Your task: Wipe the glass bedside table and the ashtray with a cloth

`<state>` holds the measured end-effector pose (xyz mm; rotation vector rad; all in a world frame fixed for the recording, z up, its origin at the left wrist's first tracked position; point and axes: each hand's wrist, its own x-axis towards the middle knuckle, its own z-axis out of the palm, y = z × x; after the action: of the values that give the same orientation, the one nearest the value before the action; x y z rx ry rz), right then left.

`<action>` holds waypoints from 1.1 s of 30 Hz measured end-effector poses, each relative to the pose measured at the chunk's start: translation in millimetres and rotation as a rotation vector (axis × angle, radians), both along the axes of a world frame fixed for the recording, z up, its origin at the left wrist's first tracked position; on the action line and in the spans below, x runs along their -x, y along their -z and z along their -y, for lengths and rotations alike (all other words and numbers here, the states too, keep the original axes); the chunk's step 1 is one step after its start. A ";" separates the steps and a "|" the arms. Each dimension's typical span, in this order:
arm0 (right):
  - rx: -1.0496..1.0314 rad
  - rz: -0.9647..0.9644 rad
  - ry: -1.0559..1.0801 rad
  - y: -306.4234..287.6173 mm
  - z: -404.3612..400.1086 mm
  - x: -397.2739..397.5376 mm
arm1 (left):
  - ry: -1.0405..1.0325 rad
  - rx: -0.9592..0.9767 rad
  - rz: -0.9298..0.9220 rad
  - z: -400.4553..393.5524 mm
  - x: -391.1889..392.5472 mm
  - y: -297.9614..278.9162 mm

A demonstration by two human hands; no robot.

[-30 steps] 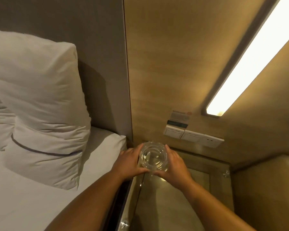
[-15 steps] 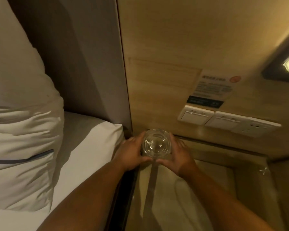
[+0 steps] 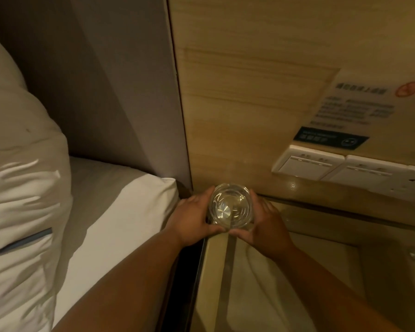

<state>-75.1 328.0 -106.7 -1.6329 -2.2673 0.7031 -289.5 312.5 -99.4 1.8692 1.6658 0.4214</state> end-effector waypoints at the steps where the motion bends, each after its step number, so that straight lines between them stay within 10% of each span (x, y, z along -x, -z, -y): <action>1: -0.002 0.008 -0.005 0.7 -1.0 0.1 | 0.004 -0.002 -0.006 -0.9 0.6 1.1; 17: -0.033 0.032 -0.030 9.7 -2.9 -2.4 | -0.002 0.052 -0.020 -0.4 3.1 10.3; 33: 0.068 0.283 -0.010 -67.1 24.3 -29.6 | 0.193 -0.007 -0.513 29.5 -2.1 -68.7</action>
<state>-45.5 303.7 -39.6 -1.8577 -2.4682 0.5896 -287.3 283.0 -30.7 2.2472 1.7650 -0.1487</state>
